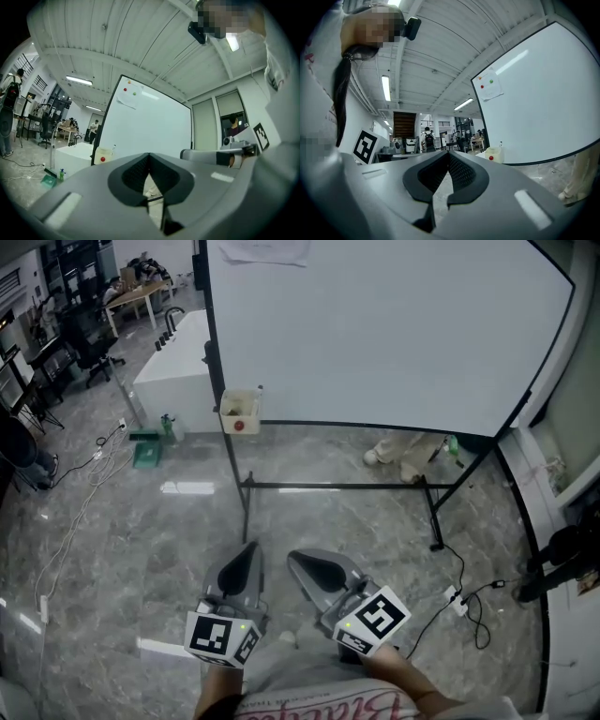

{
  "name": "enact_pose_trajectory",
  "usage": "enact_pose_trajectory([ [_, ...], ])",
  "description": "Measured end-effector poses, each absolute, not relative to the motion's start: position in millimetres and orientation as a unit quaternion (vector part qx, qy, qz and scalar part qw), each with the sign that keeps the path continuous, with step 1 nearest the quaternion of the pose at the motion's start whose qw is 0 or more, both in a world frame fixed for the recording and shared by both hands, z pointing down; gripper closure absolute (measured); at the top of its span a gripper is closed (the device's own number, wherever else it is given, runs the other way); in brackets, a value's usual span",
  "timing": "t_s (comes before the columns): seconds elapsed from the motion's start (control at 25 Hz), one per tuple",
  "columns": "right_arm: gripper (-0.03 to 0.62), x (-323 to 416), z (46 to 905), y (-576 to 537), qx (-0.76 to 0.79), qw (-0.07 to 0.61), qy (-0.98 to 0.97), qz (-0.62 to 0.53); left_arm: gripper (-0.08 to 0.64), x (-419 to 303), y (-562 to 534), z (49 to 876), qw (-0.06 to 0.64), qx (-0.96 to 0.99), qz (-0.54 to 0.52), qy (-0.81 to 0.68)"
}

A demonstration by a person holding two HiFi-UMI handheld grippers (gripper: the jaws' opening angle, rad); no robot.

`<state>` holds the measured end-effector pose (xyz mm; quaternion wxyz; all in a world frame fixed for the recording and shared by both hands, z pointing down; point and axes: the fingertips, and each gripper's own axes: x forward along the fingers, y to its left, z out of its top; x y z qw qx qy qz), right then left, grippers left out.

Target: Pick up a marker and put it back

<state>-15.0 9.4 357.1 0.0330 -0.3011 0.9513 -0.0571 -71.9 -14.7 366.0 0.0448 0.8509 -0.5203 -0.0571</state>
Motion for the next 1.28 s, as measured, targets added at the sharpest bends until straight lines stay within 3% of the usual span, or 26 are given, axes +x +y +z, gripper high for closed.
enact_pose_trajectory([
  [1.28, 0.591, -45, 383, -287, -0.265, 0.005, 0.962, -0.068, 0.56, -103, -284, 372, 0.04, 0.824, -0.034, -0.564],
])
